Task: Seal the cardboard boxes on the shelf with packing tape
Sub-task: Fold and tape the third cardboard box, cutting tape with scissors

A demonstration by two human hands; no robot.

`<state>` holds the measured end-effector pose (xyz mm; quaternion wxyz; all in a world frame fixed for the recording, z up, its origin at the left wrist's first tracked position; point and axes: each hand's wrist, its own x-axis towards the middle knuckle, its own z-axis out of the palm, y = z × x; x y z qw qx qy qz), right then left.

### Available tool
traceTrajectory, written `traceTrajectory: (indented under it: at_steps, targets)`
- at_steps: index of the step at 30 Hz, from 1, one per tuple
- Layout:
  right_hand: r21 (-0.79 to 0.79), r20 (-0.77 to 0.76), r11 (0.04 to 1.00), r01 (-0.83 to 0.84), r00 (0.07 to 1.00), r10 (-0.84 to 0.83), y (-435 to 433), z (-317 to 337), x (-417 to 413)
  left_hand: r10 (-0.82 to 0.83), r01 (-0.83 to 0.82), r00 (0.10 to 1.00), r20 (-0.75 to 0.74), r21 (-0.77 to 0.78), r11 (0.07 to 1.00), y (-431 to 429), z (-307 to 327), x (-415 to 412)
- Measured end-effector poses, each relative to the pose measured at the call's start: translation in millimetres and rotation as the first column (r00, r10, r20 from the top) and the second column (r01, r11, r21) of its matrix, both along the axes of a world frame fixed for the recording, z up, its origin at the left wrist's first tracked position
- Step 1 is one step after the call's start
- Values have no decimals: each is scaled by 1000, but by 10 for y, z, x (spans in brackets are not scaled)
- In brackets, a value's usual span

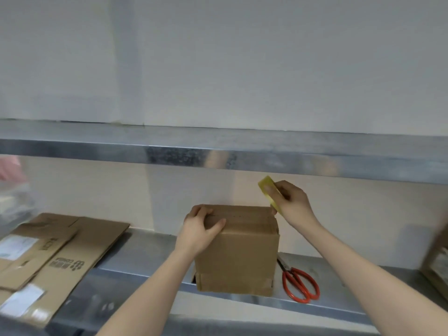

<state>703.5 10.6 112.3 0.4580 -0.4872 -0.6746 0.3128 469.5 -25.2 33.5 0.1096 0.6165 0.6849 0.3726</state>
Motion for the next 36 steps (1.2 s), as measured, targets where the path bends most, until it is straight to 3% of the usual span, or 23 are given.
traceTrajectory:
  at_steps: [2,5,8,11,14,15,18,21,24,26,28,32,36]
  targets:
    - [-29,-16,997,-72,997,72,-49,52,-112,25,-25,999,-32,1,1000,1,-23,70]
    - [-100,-18,977,-188,982,187,-116,33,-261,142,-133,947,-287,51,990,14,-35,109]
    - [-164,-61,957,-239,971,232,-148,21,-375,59,-27,934,-352,95,995,76,-14,62]
    - [-223,-95,934,-278,960,263,-133,37,-443,-127,156,976,-176,163,974,70,5,61]
    - [-236,-62,938,-255,967,248,-113,33,-523,-198,175,971,134,167,970,-33,113,115]
    - [-231,-31,946,-226,974,225,-102,19,-566,-241,217,959,148,161,963,-54,154,126]
    - [-246,39,957,-151,985,166,-107,-4,-722,-260,265,964,-57,102,959,-129,271,184]
    - [-228,125,962,-149,975,181,-121,-13,-778,-192,198,980,-52,141,970,-98,287,256]
    - [-178,220,957,-231,938,267,-84,-52,-666,-227,202,963,147,163,966,-40,245,217]
    - [-83,298,980,-183,934,199,-12,-77,-532,-275,215,899,342,203,955,-18,261,184]
    - [-35,225,979,-200,953,203,23,-66,-420,-292,212,832,472,216,953,-17,343,173]
    - [-45,144,959,-280,948,284,42,-4,-280,-258,193,763,592,173,966,4,482,191]
    - [-3,145,968,-252,957,250,2,41,-270,-233,183,741,630,144,973,55,492,243]
